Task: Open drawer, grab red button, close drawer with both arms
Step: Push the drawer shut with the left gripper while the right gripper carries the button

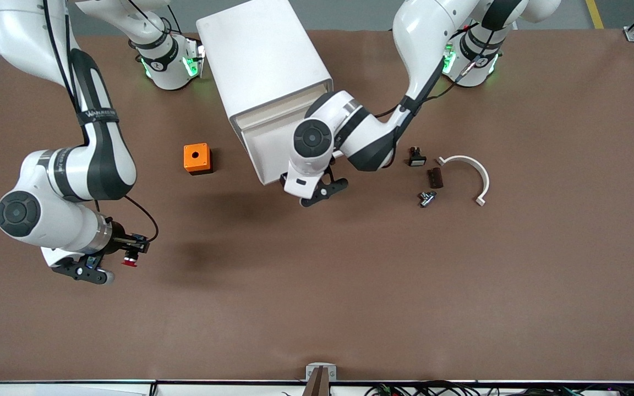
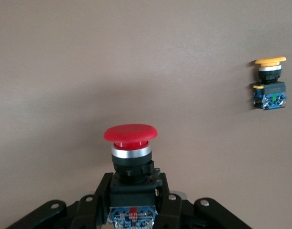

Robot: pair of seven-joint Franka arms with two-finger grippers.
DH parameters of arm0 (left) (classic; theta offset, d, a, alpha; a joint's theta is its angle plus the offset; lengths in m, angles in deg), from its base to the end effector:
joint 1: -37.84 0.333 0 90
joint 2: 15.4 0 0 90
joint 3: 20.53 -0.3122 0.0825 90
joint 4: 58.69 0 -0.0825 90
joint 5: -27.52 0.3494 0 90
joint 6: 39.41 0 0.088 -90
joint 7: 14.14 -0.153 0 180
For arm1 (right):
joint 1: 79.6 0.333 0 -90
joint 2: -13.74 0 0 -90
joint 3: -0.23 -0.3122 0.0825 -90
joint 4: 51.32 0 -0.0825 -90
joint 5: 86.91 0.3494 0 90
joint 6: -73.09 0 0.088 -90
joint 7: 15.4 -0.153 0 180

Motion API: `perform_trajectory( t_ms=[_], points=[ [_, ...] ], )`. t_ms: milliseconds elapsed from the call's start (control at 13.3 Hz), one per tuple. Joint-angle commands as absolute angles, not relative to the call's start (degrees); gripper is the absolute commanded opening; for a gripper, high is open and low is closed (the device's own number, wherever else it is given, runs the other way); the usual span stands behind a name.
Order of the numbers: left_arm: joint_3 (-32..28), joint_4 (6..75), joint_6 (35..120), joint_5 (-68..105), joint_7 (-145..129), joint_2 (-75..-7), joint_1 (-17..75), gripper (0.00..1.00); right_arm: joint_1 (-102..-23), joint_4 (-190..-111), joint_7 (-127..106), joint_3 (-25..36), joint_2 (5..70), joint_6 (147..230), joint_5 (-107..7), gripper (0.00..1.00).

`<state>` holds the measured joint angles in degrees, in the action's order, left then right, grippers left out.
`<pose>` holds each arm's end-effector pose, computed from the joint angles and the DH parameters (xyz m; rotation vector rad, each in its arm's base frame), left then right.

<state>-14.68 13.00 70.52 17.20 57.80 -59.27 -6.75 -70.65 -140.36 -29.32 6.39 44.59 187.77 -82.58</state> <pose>0.4423 -0.5434 0.2688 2.9998 0.7184 -0.3943 0.6472 0.0471 0.2973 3.1190 -0.3384 -0.1384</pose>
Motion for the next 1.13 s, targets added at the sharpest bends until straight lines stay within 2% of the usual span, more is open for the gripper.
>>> perform_trajectory(
  t_ms=[0, 377, 829, 1055],
  points=[
    [-12.3, 13.6, 69.1, 16.2, 61.6, -58.6, -7.2, 1.0, -75.8, -140.4, -18.5, 5.2, 48.2, 190.6, -80.4, 0.0],
    [-7.9, 15.1, 69.2, 15.7, 67.9, -58.8, -7.8, 1.0, -79.3, -140.4, -15.3, 5.2, 52.3, 196.7, -80.1, 0.0],
    [-7.7, 15.5, 69.2, 8.5, 67.7, -58.9, -7.6, 1.0, -80.7, -140.4, -14.3, 5.2, 55.3, 202.1, -79.9, 0.0],
    [-8.8, 15.1, 69.0, 15.2, 64.9, -57.9, -1.7, 1.0, -80.7, -140.6, -14.3, 5.2, 56.1, 202.9, -79.8, 0.0]
  ],
)
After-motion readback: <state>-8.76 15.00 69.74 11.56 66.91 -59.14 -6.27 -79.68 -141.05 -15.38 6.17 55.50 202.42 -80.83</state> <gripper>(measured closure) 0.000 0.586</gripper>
